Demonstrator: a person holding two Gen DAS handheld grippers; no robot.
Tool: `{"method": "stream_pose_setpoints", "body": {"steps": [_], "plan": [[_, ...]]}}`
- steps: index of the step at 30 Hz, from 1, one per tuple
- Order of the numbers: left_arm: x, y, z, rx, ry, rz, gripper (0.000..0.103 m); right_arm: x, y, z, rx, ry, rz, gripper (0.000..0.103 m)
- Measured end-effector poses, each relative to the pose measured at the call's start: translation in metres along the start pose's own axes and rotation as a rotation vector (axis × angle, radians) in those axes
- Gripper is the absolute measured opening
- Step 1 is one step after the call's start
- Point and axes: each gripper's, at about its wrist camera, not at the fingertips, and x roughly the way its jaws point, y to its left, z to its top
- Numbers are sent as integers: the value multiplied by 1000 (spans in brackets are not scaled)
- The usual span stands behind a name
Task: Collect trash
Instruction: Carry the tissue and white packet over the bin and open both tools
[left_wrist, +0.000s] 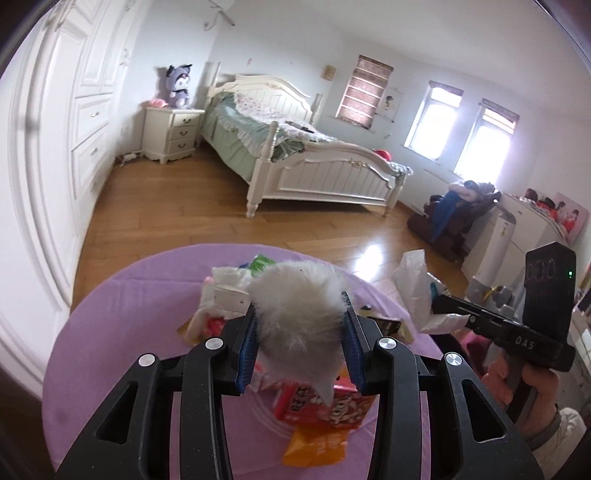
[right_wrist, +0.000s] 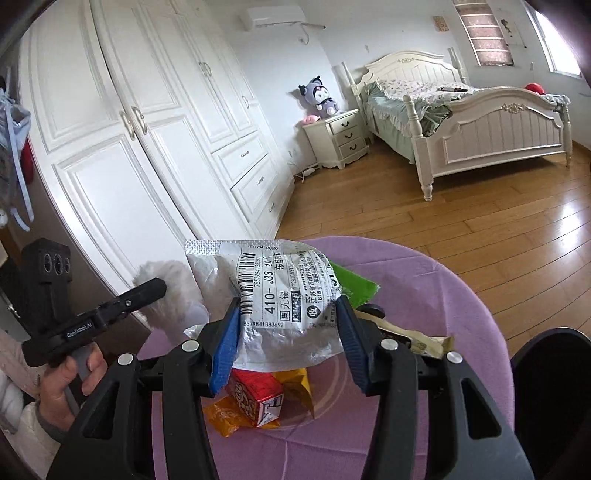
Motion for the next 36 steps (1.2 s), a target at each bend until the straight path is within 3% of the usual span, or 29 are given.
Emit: {"method": "stream_pose_setpoints", "body": {"steps": [6, 22, 29, 36], "plan": [[31, -56, 1, 38, 18, -84, 40, -28, -47, -2, 76, -84, -90, 50], [183, -207, -58, 138, 215, -319, 40, -83, -199, -56, 415, -156, -271, 50], [236, -250, -83, 177, 318, -364, 40, -101, -251, -88, 561, -180, -319, 50], [264, -285, -95, 225, 380, -387, 40, -117, -288, -116, 636, -172, -349, 50]]}}
